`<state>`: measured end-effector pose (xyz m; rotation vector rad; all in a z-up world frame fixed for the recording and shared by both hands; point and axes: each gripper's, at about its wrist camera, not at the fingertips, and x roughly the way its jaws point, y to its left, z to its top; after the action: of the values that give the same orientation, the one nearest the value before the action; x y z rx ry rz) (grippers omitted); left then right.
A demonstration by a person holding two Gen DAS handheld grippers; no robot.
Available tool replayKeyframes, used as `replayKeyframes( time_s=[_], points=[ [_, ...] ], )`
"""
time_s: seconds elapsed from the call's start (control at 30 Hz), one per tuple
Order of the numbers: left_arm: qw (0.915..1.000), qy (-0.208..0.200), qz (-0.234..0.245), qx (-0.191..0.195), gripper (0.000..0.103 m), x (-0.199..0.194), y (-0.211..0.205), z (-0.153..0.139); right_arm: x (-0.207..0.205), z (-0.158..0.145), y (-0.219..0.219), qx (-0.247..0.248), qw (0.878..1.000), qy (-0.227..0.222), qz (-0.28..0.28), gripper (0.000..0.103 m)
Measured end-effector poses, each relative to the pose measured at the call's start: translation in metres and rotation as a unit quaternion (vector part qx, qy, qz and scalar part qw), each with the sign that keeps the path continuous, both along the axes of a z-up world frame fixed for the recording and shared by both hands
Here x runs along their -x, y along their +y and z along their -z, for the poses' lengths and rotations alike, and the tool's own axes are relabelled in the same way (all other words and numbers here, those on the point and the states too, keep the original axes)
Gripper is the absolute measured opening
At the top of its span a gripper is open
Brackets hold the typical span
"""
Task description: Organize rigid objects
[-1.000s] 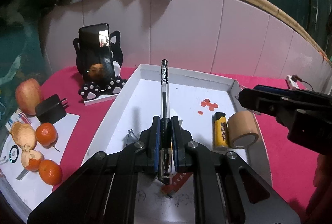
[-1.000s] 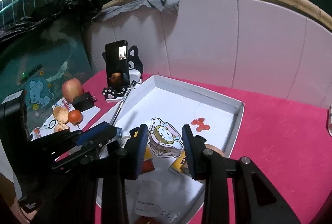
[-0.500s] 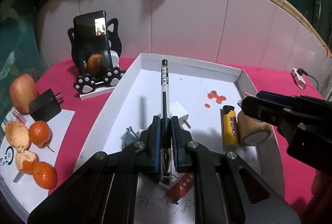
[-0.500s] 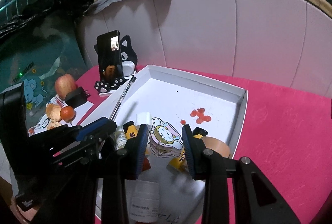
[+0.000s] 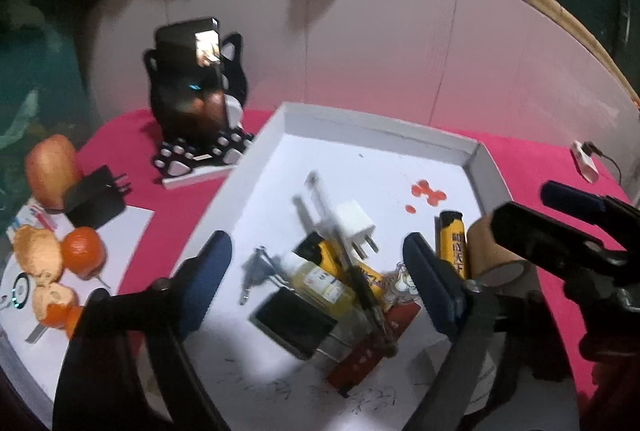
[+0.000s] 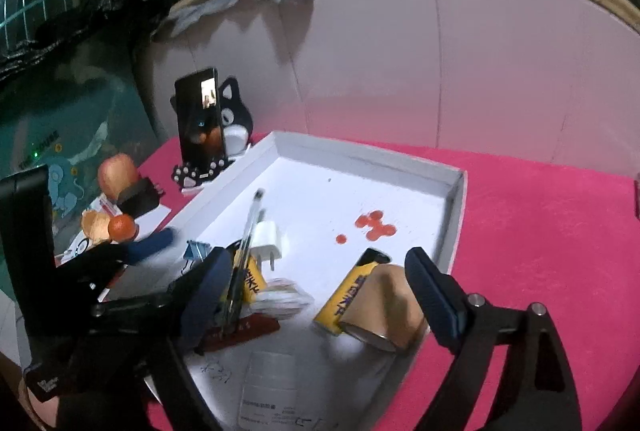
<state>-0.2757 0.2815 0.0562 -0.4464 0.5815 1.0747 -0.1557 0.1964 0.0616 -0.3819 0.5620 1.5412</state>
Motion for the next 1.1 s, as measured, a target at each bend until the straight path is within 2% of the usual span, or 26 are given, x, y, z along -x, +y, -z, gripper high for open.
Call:
replayKeyframes(
  time_s=[0.13, 0.3, 0.4, 0.5, 0.63, 0.8, 0.9, 1.0, 1.1],
  points=[
    [0.9997, -0.011, -0.017, -0.013, 0.092, 0.008, -0.010, -0.008, 0.001, -0.005, -0.013, -0.015, 1.000, -0.021, 0.005, 0.090],
    [0.9996, -0.015, -0.023, -0.004, 0.092, 0.013, -0.022, -0.012, 0.004, -0.009, -0.029, -0.026, 0.998, -0.050, 0.017, 0.090],
    [0.9991, 0.016, -0.039, 0.002, 0.092, 0.011, -0.029, -0.014, 0.006, -0.010, -0.039, -0.031, 0.997, -0.070, 0.032, 0.090],
    [0.9960, 0.051, -0.070, -0.023, 0.092, 0.012, -0.041, -0.021, 0.009, -0.014, -0.052, -0.041, 0.993, -0.095, 0.053, 0.090],
    [0.9918, 0.067, -0.098, -0.048, 0.092, 0.012, -0.058, -0.039, 0.010, -0.022, -0.071, -0.066, 0.985, -0.135, 0.089, 0.090],
    [0.9934, 0.049, -0.080, -0.065, 0.092, 0.006, -0.086, -0.062, -0.002, -0.030, -0.093, -0.082, 0.984, -0.118, 0.104, 0.090],
    [0.9950, 0.024, -0.082, -0.051, 0.092, 0.006, -0.097, -0.069, -0.012, -0.033, -0.104, -0.084, 0.984, -0.103, 0.122, 0.090],
    [0.9976, -0.020, -0.059, -0.032, 0.092, 0.009, -0.108, -0.075, -0.019, -0.033, -0.116, -0.085, 0.982, -0.097, 0.136, 0.090],
    [0.9975, -0.018, -0.057, -0.037, 0.092, 0.006, -0.119, -0.081, -0.027, -0.035, -0.130, -0.092, 0.980, -0.088, 0.152, 0.090]
  ],
)
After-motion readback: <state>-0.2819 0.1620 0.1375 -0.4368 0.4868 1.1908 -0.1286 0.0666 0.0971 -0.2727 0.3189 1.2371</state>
